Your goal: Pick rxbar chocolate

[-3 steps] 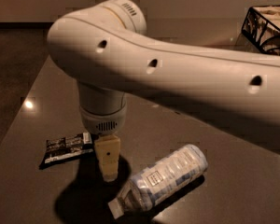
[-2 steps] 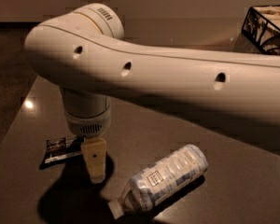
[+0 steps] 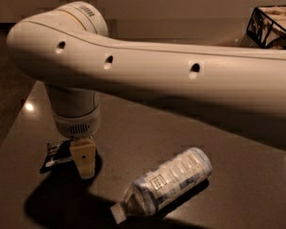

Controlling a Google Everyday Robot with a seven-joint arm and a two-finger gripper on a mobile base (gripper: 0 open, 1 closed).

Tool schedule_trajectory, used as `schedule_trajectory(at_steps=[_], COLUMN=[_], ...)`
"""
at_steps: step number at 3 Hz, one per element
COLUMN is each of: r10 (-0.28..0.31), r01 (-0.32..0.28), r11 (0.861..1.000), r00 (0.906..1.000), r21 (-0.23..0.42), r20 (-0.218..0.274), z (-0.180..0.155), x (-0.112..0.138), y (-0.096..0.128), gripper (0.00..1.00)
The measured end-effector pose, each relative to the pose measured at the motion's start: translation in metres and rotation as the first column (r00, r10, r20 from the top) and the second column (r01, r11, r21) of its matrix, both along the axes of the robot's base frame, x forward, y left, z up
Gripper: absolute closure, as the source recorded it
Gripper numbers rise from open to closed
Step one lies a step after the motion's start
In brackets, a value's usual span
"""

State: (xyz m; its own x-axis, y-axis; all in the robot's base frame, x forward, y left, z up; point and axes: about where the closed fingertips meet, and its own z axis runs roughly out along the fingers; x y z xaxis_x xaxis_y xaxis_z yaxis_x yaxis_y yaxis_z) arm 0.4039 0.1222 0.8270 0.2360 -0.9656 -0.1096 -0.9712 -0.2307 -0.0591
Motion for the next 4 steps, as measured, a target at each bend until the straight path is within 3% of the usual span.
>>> schedule_trajectory(at_steps=[2,3,4], r10=[0.0,-0.046,-0.103], r01=[0.0,0.047,0.108], r11=[1.0,0.998,0.991], r00=[1.0,0.9986,0.9924], r21=[0.0,0.031,0.075], r20=[0.0,-0.028,-0.067], z=[0.01,0.03,0.068], x=[0.0,0.015,0.042], y=[0.0,-0.016,-0.042], gripper=[0.88,1.0,1.0])
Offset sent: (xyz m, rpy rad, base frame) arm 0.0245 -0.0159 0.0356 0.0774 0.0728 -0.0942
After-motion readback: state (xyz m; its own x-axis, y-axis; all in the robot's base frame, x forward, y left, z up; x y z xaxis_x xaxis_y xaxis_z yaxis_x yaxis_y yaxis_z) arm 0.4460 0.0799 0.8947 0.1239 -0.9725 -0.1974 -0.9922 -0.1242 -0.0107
